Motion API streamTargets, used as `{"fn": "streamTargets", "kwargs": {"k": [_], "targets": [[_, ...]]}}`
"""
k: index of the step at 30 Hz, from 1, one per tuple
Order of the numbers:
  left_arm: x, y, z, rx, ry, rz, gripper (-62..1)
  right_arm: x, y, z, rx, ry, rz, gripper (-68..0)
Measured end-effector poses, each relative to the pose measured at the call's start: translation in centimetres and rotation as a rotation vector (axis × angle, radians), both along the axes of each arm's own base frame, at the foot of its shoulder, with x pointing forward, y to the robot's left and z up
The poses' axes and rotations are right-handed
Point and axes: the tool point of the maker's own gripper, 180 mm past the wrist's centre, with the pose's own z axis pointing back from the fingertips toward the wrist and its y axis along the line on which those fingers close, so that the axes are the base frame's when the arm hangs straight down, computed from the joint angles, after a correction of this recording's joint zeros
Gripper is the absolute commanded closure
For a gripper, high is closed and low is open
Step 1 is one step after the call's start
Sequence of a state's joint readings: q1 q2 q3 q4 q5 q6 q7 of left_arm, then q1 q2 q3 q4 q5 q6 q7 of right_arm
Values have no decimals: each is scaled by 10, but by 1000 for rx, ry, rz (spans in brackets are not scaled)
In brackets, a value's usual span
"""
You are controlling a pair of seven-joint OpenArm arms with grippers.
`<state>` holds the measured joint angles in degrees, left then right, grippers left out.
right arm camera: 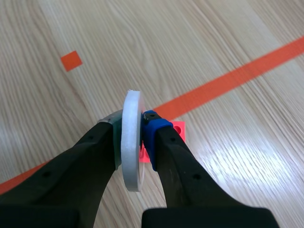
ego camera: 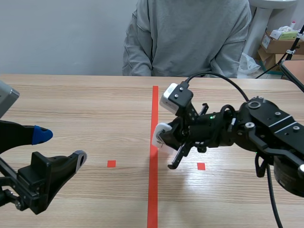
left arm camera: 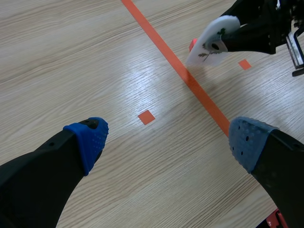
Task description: Do the leaf sorting experiment
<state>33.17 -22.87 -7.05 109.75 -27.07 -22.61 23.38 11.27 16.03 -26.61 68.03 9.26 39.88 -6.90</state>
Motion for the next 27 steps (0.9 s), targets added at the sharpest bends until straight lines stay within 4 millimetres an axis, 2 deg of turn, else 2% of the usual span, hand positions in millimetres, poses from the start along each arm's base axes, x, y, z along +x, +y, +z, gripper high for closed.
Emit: {"fn": "streamTargets", "kwargs": {"k": [4, 10, 15, 22, 27], "targets": [[0, 0, 0, 0, 0, 0, -542, 9, -28, 3, 31, 7, -131, -13], [0, 0, 0, 0, 0, 0, -542, 35, -95, 8, 27, -9, -412, -13], [0, 0, 0, 0, 0, 0, -542, 44, -147, 12, 36, -5, -595, -13], [0, 0, 0, 0, 0, 0, -542, 37, -207, 10, 19, 6, -786, -13], [0, 0, 0, 0, 0, 0, -542, 22, -256, 5, -30, 6, -934, -13]]}}
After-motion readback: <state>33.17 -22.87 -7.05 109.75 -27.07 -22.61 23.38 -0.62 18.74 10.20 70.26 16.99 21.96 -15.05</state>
